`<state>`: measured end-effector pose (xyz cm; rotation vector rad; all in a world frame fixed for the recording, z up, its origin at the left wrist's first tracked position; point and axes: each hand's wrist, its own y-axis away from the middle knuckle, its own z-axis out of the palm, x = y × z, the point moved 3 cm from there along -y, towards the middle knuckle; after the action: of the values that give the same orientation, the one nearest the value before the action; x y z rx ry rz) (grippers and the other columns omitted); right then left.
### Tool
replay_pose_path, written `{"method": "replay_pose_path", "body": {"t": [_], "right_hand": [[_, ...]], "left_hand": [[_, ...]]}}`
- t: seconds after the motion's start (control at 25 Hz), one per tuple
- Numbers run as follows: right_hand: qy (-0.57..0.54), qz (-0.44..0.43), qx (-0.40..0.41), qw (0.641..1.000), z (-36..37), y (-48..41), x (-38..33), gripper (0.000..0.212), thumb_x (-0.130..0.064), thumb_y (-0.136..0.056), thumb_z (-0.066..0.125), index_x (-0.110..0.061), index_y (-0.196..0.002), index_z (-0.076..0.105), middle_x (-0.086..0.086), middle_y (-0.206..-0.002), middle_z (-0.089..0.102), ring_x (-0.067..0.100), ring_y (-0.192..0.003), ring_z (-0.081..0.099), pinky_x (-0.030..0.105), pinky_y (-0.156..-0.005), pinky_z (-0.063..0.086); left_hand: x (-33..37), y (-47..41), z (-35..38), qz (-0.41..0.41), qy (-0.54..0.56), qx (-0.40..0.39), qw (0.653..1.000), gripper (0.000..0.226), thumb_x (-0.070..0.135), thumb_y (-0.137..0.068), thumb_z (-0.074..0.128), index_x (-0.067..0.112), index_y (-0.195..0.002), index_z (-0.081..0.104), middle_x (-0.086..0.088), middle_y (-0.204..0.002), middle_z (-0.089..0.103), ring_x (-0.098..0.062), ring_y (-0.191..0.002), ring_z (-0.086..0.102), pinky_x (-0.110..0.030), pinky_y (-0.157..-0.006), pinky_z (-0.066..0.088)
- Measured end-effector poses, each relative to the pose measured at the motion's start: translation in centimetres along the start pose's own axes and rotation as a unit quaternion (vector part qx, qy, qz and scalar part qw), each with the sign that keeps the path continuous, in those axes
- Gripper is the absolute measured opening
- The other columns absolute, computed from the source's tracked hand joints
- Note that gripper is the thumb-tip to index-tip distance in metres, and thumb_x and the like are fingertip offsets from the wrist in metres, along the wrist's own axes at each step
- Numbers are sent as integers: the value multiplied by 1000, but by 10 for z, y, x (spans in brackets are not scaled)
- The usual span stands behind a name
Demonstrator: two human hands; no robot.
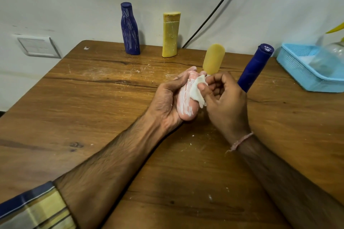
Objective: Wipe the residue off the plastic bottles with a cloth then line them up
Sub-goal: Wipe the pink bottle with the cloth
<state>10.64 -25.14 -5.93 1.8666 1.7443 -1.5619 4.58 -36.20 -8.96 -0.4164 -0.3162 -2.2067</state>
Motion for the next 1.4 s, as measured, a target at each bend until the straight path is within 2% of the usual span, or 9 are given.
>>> {"method": "replay_pose_path", "body": {"t": [0.2,0.36,0.52,0.72,0.88,1.04,1.2,1.32,1.4], "right_hand": [[-55,-22,-79,995,-3,8,4,23,-22,-87,75,-16,-105,63,-7,-104,62,2,-93,64,15,-75,57],[8,-171,-210,963,-7,18,-5,22,-25,-81,76,-17,-101,70,-9,-98,65,5,-90,64,14,-77,55],[-71,-13,-107,992,-7,9,4,28,-19,-82,79,-20,-107,68,-4,-105,68,7,-90,68,28,-77,62],[19,-213,-161,964,1,24,-11,17,-18,-83,79,-13,-99,77,1,-101,70,6,-92,66,16,-81,55],[59,-164,-40,984,-4,14,-9,20,-17,-83,78,-10,-102,76,5,-103,72,8,-94,66,18,-84,56],[39,-267,-169,948,1,24,-15,15,-16,-84,76,-10,-98,78,4,-97,70,8,-89,64,18,-81,55],[66,-209,-62,974,-5,15,-7,19,-14,-85,77,-8,-103,76,9,-103,71,13,-95,67,25,-84,57],[58,-286,-151,945,3,25,-13,13,-8,-85,76,-7,-98,77,9,-102,70,17,-95,66,25,-86,55],[70,-274,-115,952,4,19,-13,13,-8,-86,75,-7,-99,77,9,-102,70,16,-96,66,23,-86,55]], "left_hand": [[2,1,1,14,-20,17,1000,31,5,-98,50,5,-129,57,-23,-115,68,-33,-101,69,-52,-107,48],[3,4,-1,5,0,25,1000,31,6,-99,52,-2,-129,58,-21,-112,68,-29,-94,68,-43,-97,54],[1,6,3,-16,-1,28,999,25,11,-101,50,-6,-111,66,-20,-106,67,-26,-94,67,-45,-85,62],[2,4,0,3,19,42,999,13,6,-98,53,2,-109,60,-19,-108,65,-25,-89,62,-33,-82,53],[0,4,0,-1,15,47,999,18,5,-95,52,2,-111,61,-19,-105,68,-25,-85,63,-31,-79,51],[1,5,0,15,13,38,999,20,2,-96,52,3,-116,55,-21,-110,64,-27,-83,62,-38,-82,52],[2,5,0,9,13,44,999,24,6,-98,48,2,-119,56,-21,-114,63,-26,-82,63,-32,-74,52],[2,6,-1,9,19,38,999,28,4,-97,46,0,-122,56,-23,-113,63,-29,-86,62,-38,-89,51],[2,6,-2,12,9,44,999,29,4,-98,45,-1,-122,59,-23,-113,66,-28,-88,64,-36,-85,56]]}}
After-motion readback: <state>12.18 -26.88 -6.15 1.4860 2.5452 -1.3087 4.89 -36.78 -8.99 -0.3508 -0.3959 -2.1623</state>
